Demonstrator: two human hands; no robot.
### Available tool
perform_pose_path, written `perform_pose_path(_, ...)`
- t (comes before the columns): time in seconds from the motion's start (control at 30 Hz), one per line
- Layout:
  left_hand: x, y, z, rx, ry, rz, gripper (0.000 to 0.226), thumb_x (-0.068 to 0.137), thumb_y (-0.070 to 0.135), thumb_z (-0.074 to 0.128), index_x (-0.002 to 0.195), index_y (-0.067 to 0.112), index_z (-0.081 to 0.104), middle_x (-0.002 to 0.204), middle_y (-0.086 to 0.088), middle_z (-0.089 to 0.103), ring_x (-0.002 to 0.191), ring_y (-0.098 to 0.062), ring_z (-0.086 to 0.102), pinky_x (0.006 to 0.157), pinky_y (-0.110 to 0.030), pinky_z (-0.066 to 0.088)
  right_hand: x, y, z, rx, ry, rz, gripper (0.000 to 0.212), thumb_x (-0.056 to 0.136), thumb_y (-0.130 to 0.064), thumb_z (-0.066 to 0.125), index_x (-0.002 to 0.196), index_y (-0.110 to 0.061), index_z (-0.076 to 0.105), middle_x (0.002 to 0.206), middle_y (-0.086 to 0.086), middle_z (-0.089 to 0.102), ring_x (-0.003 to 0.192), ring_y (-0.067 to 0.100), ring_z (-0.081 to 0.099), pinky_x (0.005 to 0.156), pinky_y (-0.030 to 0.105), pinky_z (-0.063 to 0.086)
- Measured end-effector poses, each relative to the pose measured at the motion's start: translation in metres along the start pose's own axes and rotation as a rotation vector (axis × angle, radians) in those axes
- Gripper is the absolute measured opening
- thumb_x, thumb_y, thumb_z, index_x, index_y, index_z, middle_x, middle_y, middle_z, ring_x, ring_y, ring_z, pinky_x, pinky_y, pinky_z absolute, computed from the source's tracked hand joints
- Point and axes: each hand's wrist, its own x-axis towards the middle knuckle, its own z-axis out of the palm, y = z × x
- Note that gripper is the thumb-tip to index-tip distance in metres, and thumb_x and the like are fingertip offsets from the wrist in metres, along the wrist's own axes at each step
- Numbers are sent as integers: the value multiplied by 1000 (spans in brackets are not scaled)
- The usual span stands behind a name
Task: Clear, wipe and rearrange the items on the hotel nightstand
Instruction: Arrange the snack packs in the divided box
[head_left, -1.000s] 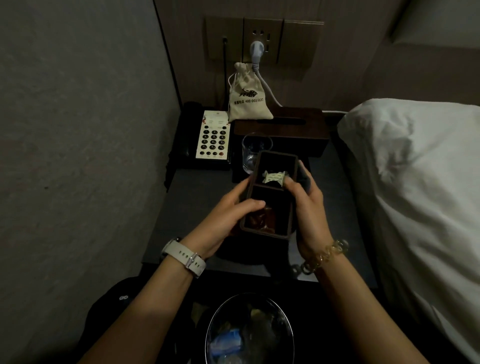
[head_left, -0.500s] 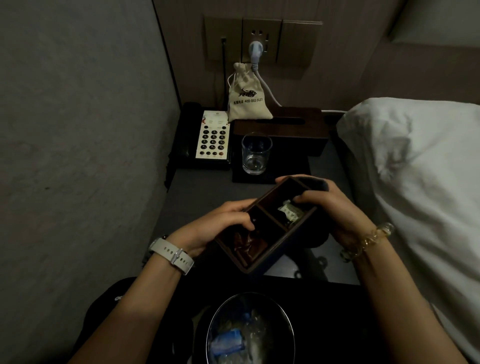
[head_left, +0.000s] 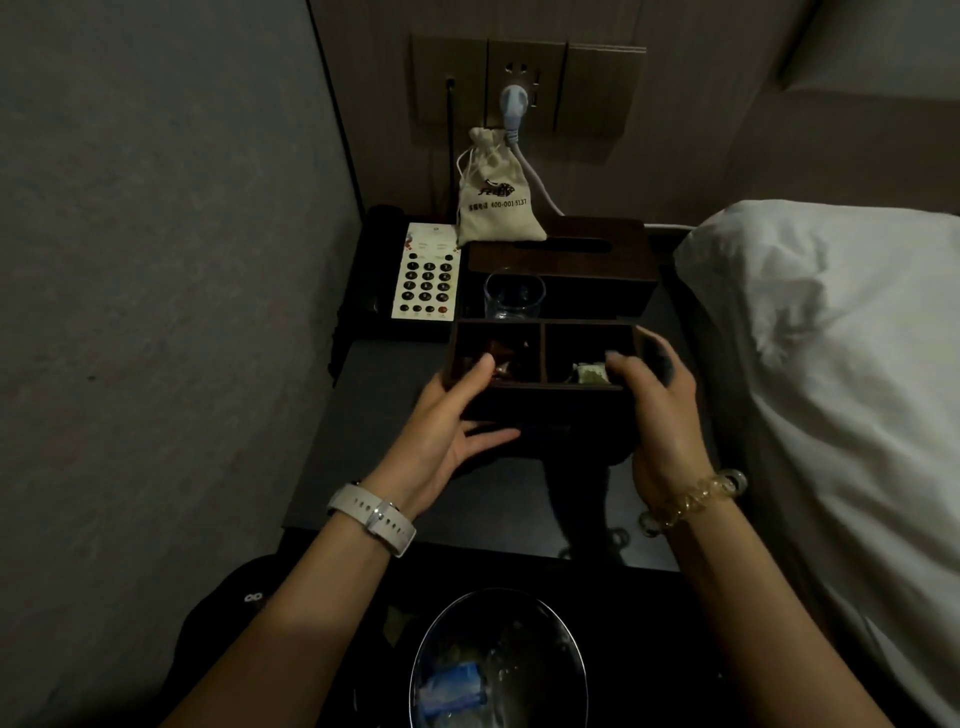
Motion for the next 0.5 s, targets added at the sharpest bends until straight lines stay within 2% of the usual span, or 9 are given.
perform_pose_path(0.03,0,2,-2,4,4,16,52,89,35,62,136,15,51,133,-10,61,116,-30,63,92,-53,54,2,-1,-2,29,-61,33,21,92,-22,60,112,-21,67,105,4,72,96,19,69,77,29,56)
perform_pose_path(0.1,-1,5,-6,-1,12,36,43,95,31,56,134,14,52,132,-12,61,116,-30,63,86,-53,56,6,-7,-10,97,-189,114,36,94,-41,55,119,-18,67,115,7,71,107,21,68,85,32,54)
perform_pose_path(0.2,-3,8,-12,-5,36,46,31,98,26,50,125,12,59,126,-13,64,109,-28,67,75,-49,58,5,-15,-17,156,-369,259,55,94,-58,42,124,-18,66,124,10,67,116,24,63,93,37,50)
perform_pose_path(0.27,-4,9,-16,5,43,53,29,99,26,49,121,10,61,123,-14,66,105,-27,69,71,-46,59,1,-16,-18,274,-426,339,62,95,-60,36,131,-16,60,132,10,62,122,26,59,100,40,45)
perform_pose_path(0.37,-7,11,-21,-20,56,36,26,99,24,48,116,10,62,120,-15,67,104,-28,69,69,-44,59,-4,-17,-13,513,-423,415,64,95,-58,36,138,-13,53,139,11,56,127,26,55,109,43,37)
perform_pose_path(0.5,-8,8,-21,-58,29,-22,27,98,21,46,114,7,63,113,-17,71,102,-30,70,69,-45,58,-12,-10,-2,694,-443,476,63,97,-57,35,136,-12,55,143,15,51,132,31,49,113,47,33)
